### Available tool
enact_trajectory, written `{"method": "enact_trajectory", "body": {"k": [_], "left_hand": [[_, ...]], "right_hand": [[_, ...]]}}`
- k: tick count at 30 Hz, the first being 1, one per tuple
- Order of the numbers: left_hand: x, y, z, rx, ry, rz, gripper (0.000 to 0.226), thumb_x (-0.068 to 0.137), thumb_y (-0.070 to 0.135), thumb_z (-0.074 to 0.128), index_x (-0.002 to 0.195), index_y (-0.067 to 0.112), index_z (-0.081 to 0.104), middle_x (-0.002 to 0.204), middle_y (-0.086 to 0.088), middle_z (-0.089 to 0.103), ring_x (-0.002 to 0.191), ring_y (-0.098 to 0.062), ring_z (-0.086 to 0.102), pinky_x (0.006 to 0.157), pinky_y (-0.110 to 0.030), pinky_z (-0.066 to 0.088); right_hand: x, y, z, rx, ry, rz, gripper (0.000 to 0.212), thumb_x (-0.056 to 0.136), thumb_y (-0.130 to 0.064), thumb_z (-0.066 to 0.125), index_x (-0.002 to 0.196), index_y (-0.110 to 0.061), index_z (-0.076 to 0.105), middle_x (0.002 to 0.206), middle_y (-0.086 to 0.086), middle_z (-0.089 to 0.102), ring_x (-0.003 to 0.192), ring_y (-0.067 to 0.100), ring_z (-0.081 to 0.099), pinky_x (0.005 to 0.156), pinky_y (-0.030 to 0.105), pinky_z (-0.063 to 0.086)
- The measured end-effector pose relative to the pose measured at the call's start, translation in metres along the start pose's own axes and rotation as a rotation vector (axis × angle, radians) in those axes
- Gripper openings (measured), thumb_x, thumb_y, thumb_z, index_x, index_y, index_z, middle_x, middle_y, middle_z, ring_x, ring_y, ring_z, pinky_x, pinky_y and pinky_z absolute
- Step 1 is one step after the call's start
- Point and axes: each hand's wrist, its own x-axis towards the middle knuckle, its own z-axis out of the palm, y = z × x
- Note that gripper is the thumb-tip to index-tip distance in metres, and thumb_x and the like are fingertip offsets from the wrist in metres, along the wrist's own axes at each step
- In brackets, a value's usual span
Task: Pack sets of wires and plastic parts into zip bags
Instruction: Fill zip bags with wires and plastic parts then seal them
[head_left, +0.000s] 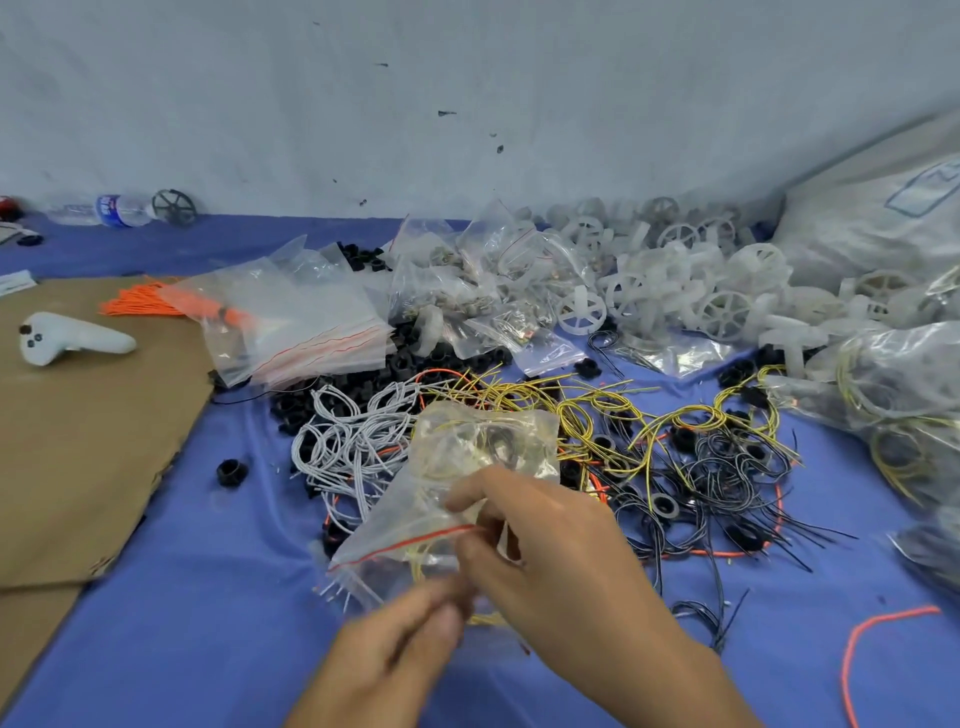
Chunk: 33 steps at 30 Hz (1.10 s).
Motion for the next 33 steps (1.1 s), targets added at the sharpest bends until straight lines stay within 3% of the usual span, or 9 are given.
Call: {"method": "enact_trajectory", "body": {"k": [3, 6, 9, 15, 18, 22, 26, 30, 33], "left_hand": [[-0.020, 0.002, 0.001, 0.707, 0.190, 0.259, 0.024, 0.084, 0.016, 0.063, 0.101, 0.031, 0.067, 0.100, 0.008, 0.065, 0.076, -0.019, 0.063, 0.078, -0.011, 0.045], [-0.013, 0.000, -0.031, 0.939, 0.398, 0.698, 0.027, 0.081, 0.027, 0.058, 0.094, 0.042, 0.077, 0.130, -0.008, 0.060, 0.101, -0.046, 0.057, 0.104, -0.028, 0.032], [0.013, 0.013, -0.056, 1.097, 0.318, 0.855, 0.027, 0.089, 0.031, 0.054, 0.100, 0.030, 0.079, 0.133, -0.013, 0.060, 0.109, -0.045, 0.059, 0.097, -0.044, 0.040], [0.059, 0.066, -0.059, 0.814, 0.171, 0.701, 0.043, 0.089, 0.020, 0.058, 0.124, 0.044, 0.063, 0.097, 0.043, 0.061, 0.074, 0.007, 0.062, 0.065, -0.010, 0.043], [0.100, 0.096, -0.065, 0.682, 0.101, 0.593, 0.057, 0.084, 0.011, 0.062, 0.124, 0.053, 0.057, 0.057, 0.032, 0.058, 0.039, -0.002, 0.040, 0.042, -0.009, 0.034], [0.156, 0.134, -0.070, 0.342, 0.057, 0.512, 0.059, 0.082, -0.007, 0.056, 0.133, 0.022, 0.061, 0.112, 0.012, 0.071, 0.065, 0.002, 0.059, 0.049, -0.016, 0.048], [0.185, 0.163, -0.080, 0.161, 0.175, 0.581, 0.066, 0.077, 0.000, 0.057, 0.141, 0.008, 0.052, 0.129, 0.004, 0.062, 0.089, 0.003, 0.066, 0.053, -0.017, 0.052], [0.174, 0.152, -0.088, 0.321, 0.235, 0.723, 0.084, 0.072, 0.014, 0.058, 0.152, 0.020, 0.036, 0.144, 0.014, 0.050, 0.093, 0.000, 0.063, 0.064, -0.025, 0.058], [0.155, 0.112, -0.079, 0.634, 0.245, 0.598, 0.090, 0.072, 0.030, 0.056, 0.154, 0.037, 0.021, 0.134, -0.001, 0.060, 0.090, -0.029, 0.067, 0.080, -0.040, 0.055]], "right_hand": [[-0.001, 0.000, -0.005, 0.008, 0.020, -0.002, 0.020, 0.084, -0.041, 0.054, 0.102, -0.034, 0.058, 0.075, -0.017, 0.054, 0.072, 0.002, 0.045, 0.070, 0.034, 0.048], [0.000, -0.005, -0.012, -0.005, 0.043, -0.044, 0.016, 0.087, -0.038, 0.057, 0.102, -0.033, 0.061, 0.080, -0.014, 0.058, 0.075, 0.004, 0.049, 0.070, 0.036, 0.049], [0.009, -0.010, -0.022, -0.070, 0.080, -0.091, 0.016, 0.090, -0.035, 0.058, 0.102, -0.031, 0.068, 0.087, -0.012, 0.060, 0.083, 0.010, 0.054, 0.073, 0.037, 0.050], [0.010, 0.010, -0.062, 0.108, 0.374, -0.019, 0.020, 0.094, -0.043, 0.059, 0.109, -0.035, 0.069, 0.088, -0.015, 0.062, 0.078, 0.005, 0.059, 0.069, 0.013, 0.042], [-0.008, 0.042, -0.072, 0.297, 0.474, 0.125, 0.013, 0.094, -0.037, 0.059, 0.099, -0.034, 0.070, 0.075, -0.009, 0.063, 0.061, 0.003, 0.052, 0.056, 0.013, 0.039], [-0.043, 0.086, -0.050, 0.303, 0.426, 0.345, 0.016, 0.093, -0.024, 0.062, 0.093, -0.036, 0.072, 0.077, -0.009, 0.068, 0.065, 0.006, 0.056, 0.059, 0.014, 0.042], [-0.077, 0.111, -0.019, 0.273, 0.365, 0.480, 0.020, 0.091, -0.021, 0.063, 0.095, -0.040, 0.069, 0.086, -0.010, 0.071, 0.075, 0.011, 0.063, 0.068, 0.023, 0.048], [-0.089, 0.122, -0.008, 0.184, 0.339, 0.529, 0.019, 0.090, -0.022, 0.065, 0.091, -0.040, 0.069, 0.084, -0.015, 0.069, 0.071, 0.010, 0.060, 0.063, 0.017, 0.045], [-0.085, 0.125, -0.010, 0.018, 0.306, 0.486, 0.018, 0.089, -0.020, 0.067, 0.093, -0.037, 0.069, 0.089, -0.019, 0.065, 0.081, 0.007, 0.059, 0.073, 0.018, 0.044]]}}
